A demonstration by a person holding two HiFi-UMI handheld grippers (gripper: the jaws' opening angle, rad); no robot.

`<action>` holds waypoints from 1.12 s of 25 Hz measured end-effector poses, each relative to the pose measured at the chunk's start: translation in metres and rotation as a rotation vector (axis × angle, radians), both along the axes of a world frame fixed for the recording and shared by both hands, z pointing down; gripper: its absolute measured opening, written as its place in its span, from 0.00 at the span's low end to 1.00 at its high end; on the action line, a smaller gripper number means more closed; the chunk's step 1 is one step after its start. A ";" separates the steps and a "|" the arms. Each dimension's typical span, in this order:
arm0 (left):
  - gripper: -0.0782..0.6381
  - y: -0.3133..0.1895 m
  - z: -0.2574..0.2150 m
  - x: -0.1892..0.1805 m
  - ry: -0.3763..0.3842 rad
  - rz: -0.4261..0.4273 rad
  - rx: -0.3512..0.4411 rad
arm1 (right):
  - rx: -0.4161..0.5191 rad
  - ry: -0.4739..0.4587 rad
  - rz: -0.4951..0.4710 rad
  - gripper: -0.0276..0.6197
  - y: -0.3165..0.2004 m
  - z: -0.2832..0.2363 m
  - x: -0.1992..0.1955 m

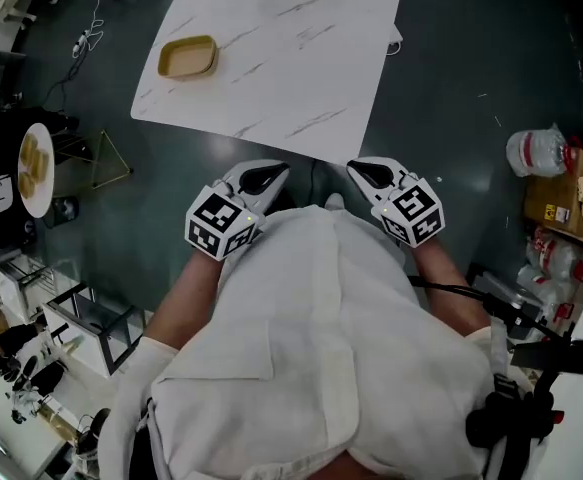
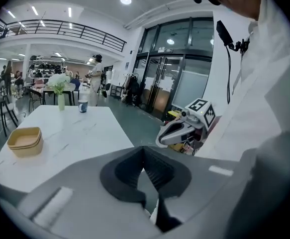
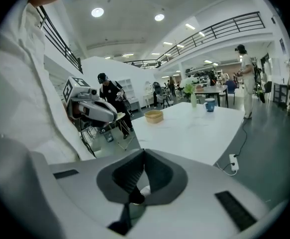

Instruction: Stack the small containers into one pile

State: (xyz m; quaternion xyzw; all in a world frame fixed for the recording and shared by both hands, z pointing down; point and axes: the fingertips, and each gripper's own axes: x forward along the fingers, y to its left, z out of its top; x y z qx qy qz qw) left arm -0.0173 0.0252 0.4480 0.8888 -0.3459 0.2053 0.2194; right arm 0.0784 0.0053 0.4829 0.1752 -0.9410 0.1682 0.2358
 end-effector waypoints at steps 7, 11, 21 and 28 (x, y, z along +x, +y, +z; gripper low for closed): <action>0.12 0.019 -0.001 0.032 0.004 0.004 -0.001 | 0.023 -0.009 -0.030 0.05 0.018 -0.011 0.023; 0.12 0.027 0.005 0.037 0.005 -0.014 -0.003 | 0.029 -0.005 -0.047 0.05 0.023 -0.006 0.026; 0.12 0.037 0.015 0.037 0.034 -0.063 -0.023 | 0.050 0.007 -0.126 0.05 0.045 -0.007 0.024; 0.12 0.037 0.016 0.036 0.024 -0.080 -0.017 | 0.072 0.012 -0.154 0.05 0.046 -0.007 0.022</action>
